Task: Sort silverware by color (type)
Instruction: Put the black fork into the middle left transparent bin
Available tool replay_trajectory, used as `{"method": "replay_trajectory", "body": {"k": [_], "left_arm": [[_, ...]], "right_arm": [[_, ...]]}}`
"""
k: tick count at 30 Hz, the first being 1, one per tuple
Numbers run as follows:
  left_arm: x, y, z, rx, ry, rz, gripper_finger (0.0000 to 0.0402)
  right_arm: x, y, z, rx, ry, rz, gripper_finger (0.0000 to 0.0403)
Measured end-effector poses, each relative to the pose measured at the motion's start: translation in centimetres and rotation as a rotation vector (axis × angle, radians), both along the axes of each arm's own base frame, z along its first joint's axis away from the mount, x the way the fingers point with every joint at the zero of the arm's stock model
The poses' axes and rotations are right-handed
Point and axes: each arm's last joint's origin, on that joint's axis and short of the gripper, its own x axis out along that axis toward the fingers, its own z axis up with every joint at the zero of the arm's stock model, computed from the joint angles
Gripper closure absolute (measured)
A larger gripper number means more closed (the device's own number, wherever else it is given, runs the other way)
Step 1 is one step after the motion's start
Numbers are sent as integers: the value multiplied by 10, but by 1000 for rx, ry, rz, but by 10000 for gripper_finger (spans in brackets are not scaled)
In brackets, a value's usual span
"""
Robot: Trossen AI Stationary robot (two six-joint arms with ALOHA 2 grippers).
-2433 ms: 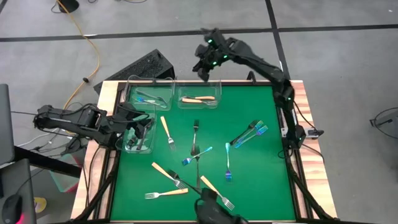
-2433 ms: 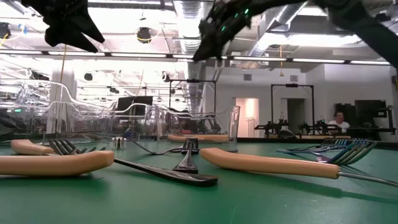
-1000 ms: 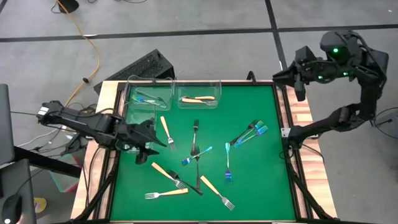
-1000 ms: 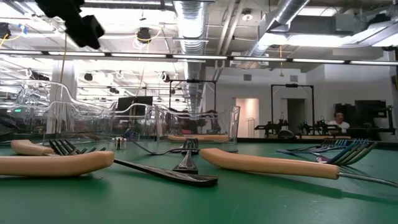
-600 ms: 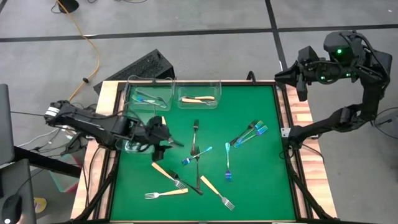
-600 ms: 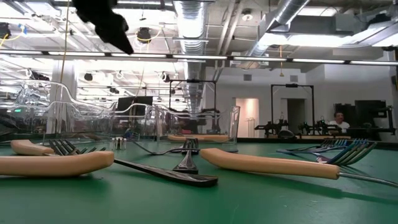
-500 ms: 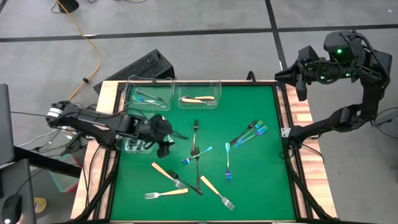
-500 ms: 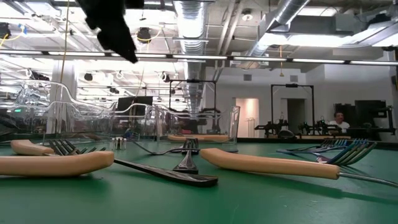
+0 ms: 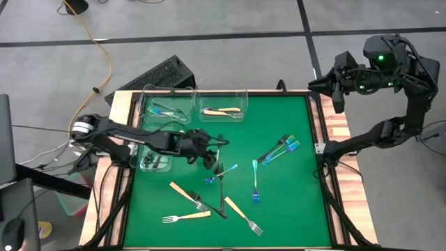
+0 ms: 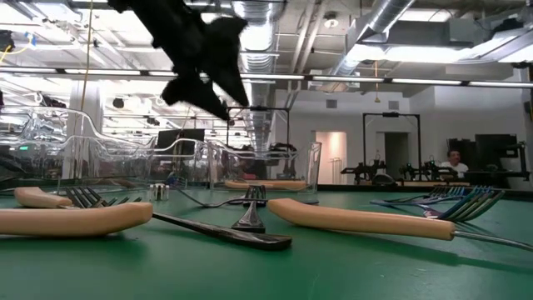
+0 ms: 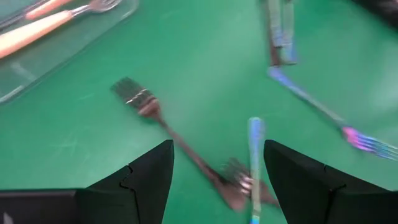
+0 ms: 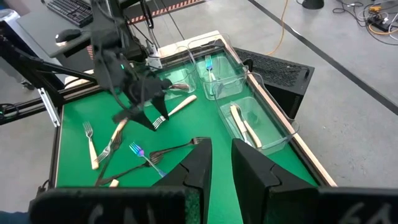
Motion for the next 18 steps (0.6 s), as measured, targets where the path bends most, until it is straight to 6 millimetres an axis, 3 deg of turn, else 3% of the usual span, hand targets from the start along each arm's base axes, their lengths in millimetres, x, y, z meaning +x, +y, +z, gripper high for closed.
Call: {"method": "replay_trajectory", "body": {"k": [11,18], "left_arm": [[47,9,-36,66,103,139,168],[56,13,-61,31,160,182,168]], "right_arm": [[-1,1,0,1,-3,-1,321],[-2,1,0,0,-5,-1,321]]}}
